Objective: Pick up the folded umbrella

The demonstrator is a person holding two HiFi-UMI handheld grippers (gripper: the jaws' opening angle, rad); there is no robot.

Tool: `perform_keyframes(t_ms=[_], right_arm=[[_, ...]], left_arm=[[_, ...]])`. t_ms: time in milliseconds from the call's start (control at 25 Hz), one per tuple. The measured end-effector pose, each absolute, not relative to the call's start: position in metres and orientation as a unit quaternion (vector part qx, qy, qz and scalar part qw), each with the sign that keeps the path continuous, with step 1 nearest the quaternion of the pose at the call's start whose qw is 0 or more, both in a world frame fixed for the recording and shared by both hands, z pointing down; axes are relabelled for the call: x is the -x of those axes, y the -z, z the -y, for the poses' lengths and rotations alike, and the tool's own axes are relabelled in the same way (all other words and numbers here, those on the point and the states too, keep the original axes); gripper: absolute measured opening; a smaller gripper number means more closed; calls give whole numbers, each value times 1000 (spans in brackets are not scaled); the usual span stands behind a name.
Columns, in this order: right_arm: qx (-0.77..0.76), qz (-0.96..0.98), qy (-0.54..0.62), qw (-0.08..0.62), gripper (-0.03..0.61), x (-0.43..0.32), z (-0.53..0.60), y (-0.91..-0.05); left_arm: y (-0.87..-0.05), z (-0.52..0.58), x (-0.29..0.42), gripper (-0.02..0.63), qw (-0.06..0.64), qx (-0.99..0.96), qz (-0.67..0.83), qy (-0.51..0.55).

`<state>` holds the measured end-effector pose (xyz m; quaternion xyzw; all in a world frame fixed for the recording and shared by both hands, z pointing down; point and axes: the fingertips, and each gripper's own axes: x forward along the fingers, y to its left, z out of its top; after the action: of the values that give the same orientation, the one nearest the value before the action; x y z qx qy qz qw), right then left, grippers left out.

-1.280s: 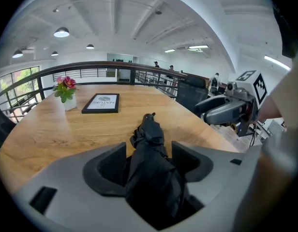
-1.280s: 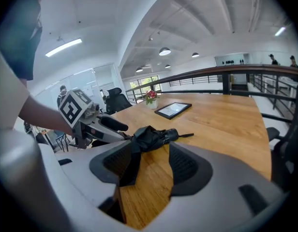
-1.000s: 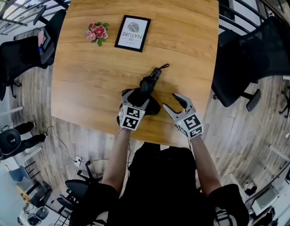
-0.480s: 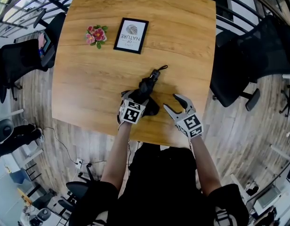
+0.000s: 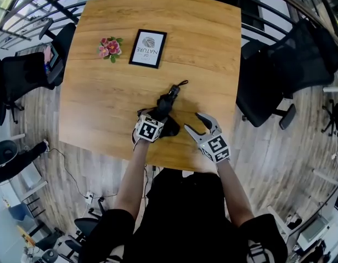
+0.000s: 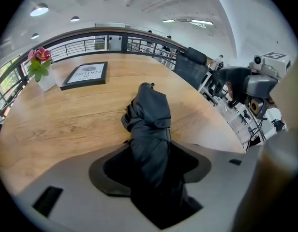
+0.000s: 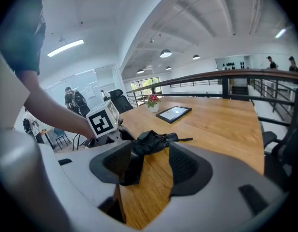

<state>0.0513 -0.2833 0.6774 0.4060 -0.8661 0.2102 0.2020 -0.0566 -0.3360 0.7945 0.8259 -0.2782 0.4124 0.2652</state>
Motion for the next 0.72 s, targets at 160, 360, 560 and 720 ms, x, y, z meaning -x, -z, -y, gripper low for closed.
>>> perform_keyframes(t_ms=[160, 360, 560, 720], right_arm=[[-416, 865, -198, 197, 258, -57, 280, -665], [-429, 861, -192, 192, 258, -65, 273, -655], [-438, 861, -179, 186, 252, -68, 267, -648], [-439, 863, -174, 182, 249, -67, 258, -642]], left_arm=[[-792, 335, 55, 259, 258, -824, 288, -414], [-785, 336, 57, 250, 244, -830, 306, -396], [-771, 328, 63, 244, 253, -839, 320, -361], [-758, 319, 66, 243, 249, -845, 328, -343]])
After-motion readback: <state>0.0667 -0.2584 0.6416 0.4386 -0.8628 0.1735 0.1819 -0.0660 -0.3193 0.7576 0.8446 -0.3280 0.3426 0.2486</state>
